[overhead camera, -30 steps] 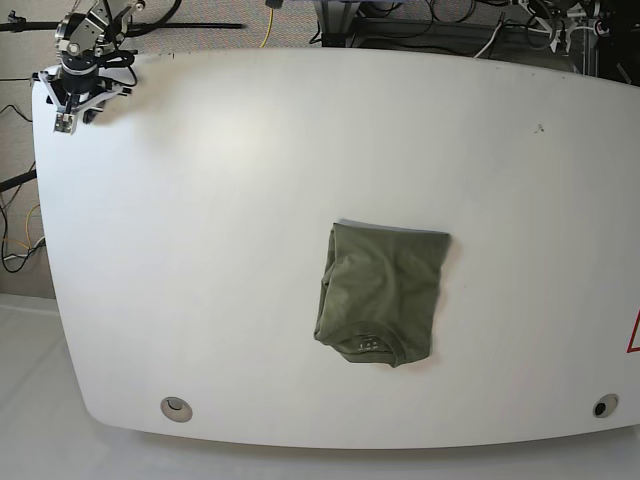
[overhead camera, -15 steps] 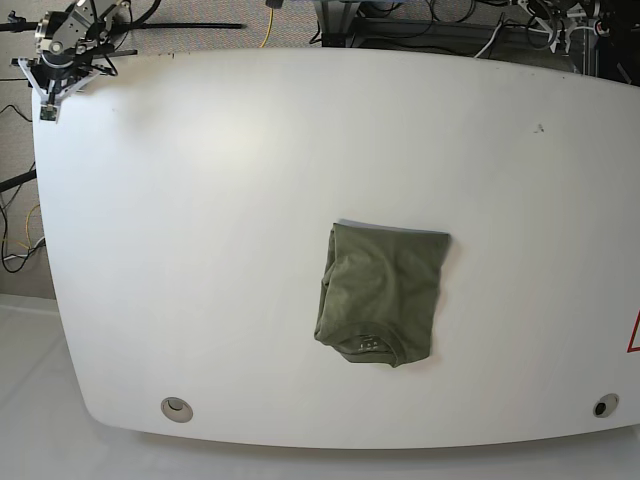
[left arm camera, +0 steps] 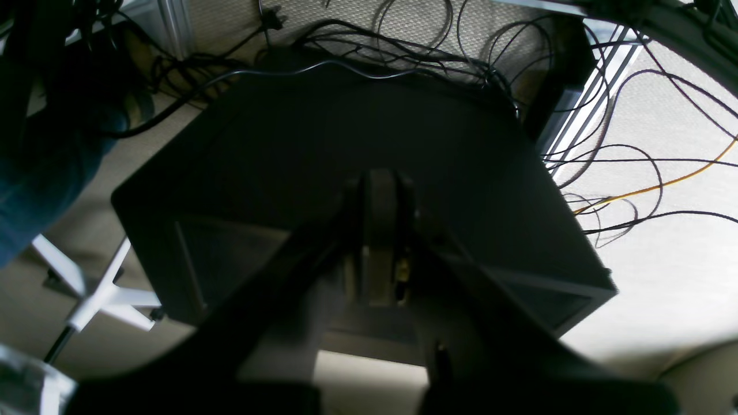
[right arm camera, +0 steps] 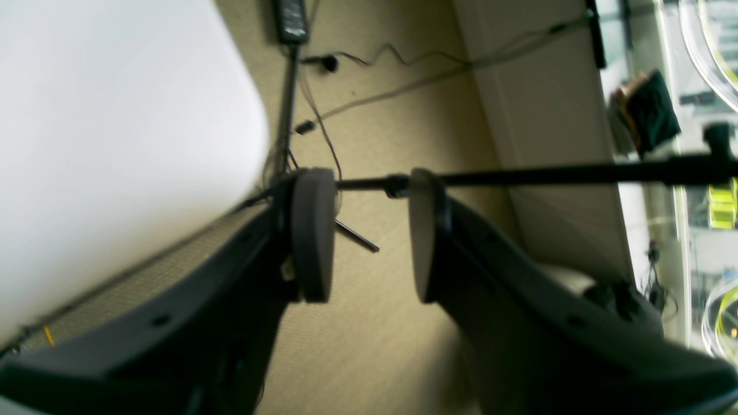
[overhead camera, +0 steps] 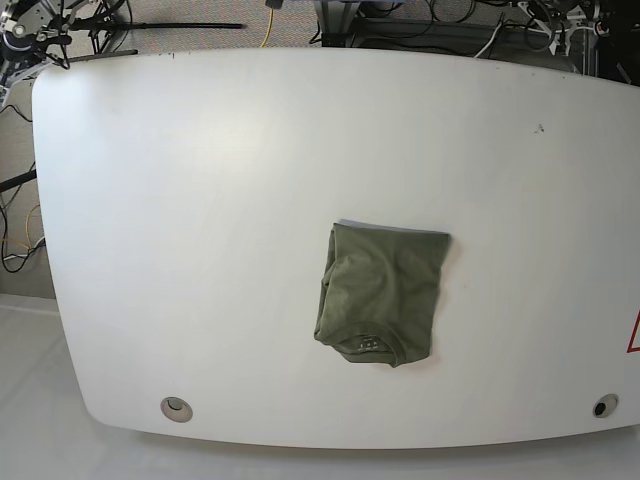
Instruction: Fold the T-shirt properly
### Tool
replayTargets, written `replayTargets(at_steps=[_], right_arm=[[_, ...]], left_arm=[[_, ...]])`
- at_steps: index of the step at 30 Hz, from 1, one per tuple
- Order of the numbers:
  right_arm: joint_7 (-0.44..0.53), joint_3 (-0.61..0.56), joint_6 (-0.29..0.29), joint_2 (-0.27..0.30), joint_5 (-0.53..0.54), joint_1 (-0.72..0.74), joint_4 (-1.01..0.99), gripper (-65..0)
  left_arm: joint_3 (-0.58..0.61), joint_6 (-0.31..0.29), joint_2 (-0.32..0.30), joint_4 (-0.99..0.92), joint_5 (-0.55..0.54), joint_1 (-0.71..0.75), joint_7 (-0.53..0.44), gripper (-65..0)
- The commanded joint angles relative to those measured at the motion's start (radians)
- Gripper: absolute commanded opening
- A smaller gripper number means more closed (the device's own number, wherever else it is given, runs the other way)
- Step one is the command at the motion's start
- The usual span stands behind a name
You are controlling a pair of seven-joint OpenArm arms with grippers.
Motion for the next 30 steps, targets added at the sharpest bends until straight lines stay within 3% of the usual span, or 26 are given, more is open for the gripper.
replayTargets(at_steps=[1, 7, 14, 23, 30], right_arm=[[0.008, 0.026, -0.005, 0.015, -0.019, -0.005, -0.036, -44.1], [0.018, 0.065, -0.005, 0.015, -0.108, 0.002, -0.234, -44.1], [0.142, 0.108, -0.005, 0.030, -0.159, 0.004, -0.539, -44.1], [0.268, 0.120, -0.014, 0.110, -0.173, 0.004, -0.989, -44.1], [0.348, 0.091, -0.014, 0.144, -0.191, 0.031, -1.224, -44.1]], left_arm=[[0.001, 0.005, -0.016, 0.009, 0.005, 0.000, -0.003, -65.0], [0.004, 0.005, -0.014, 0.009, 0.008, -0.014, -0.003, -65.0], [0.047, 0.005, -0.013, 0.009, 0.008, -0.026, -0.001, -65.0], [0.068, 0.005, -0.011, 0.009, 0.008, -0.026, -0.001, -65.0], [0.068, 0.005, -0.011, 0.001, 0.008, -0.026, -0.003, -65.0]])
